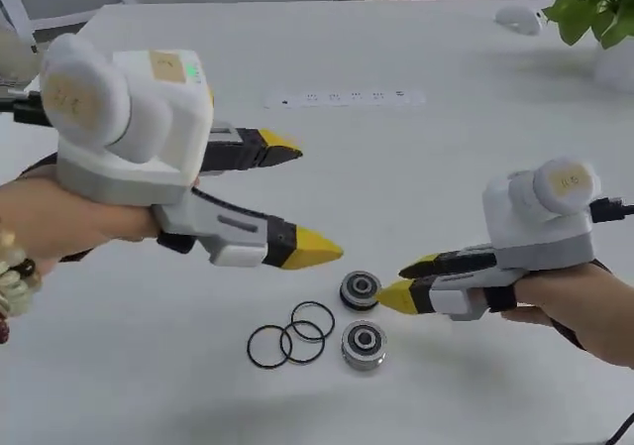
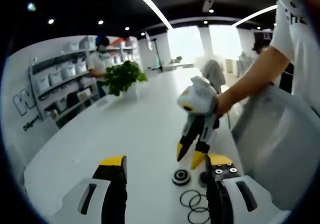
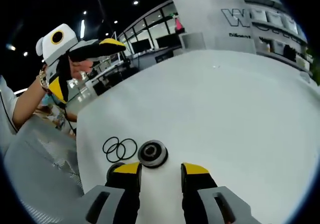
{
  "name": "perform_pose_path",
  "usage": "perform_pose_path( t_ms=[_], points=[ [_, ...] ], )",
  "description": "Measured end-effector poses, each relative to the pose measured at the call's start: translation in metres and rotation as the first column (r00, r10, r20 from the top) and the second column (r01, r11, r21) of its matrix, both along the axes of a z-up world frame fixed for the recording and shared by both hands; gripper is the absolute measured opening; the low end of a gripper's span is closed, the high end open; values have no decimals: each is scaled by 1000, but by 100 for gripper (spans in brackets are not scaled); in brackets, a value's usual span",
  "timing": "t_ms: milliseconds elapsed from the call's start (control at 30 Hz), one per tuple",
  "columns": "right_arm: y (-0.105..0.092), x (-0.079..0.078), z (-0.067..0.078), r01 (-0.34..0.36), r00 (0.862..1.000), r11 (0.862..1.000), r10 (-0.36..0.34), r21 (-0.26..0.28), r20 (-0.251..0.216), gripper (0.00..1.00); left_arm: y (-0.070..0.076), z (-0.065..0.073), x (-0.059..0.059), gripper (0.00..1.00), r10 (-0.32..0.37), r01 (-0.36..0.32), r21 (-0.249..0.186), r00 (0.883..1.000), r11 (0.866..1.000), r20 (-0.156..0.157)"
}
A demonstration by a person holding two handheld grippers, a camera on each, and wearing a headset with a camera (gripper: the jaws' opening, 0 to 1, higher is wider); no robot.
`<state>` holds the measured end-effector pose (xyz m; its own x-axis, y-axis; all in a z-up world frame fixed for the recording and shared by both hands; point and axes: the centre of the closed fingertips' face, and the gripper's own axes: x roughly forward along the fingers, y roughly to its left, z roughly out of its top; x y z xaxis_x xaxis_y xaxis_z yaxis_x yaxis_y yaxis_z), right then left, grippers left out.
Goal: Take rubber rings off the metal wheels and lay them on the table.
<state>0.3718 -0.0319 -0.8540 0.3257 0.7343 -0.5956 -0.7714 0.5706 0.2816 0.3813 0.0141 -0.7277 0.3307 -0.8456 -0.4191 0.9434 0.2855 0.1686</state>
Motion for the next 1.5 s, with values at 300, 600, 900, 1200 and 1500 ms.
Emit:
perform_pose_path(
  t_ms=[300, 600, 900, 1200, 1500],
  points=[
    [4, 4, -4, -30, 999, 1000, 30, 0, 42, 29, -30, -21, 5, 51, -21, 21, -46, 1000, 999, -9],
    [8, 1, -9, -65, 997, 998, 66, -21, 52, 26, -25, -73, 4, 47, 38, -39, -5, 996, 999, -86],
    [11, -2, -11, -86, 995, 996, 87, -33, 58, 24, -29, -97, 3, 39, 44, -41, 45, 996, 998, -83],
    [13, -3, -11, -98, 991, 994, 102, -53, 81, 21, -27, -107, 5, 27, 88, -83, 45, 991, 996, -105],
    [14, -4, -12, -106, 990, 992, 111, -60, 85, 19, -33, -118, 0, 19, 94, -87, 55, 987, 995, -134]
  ],
)
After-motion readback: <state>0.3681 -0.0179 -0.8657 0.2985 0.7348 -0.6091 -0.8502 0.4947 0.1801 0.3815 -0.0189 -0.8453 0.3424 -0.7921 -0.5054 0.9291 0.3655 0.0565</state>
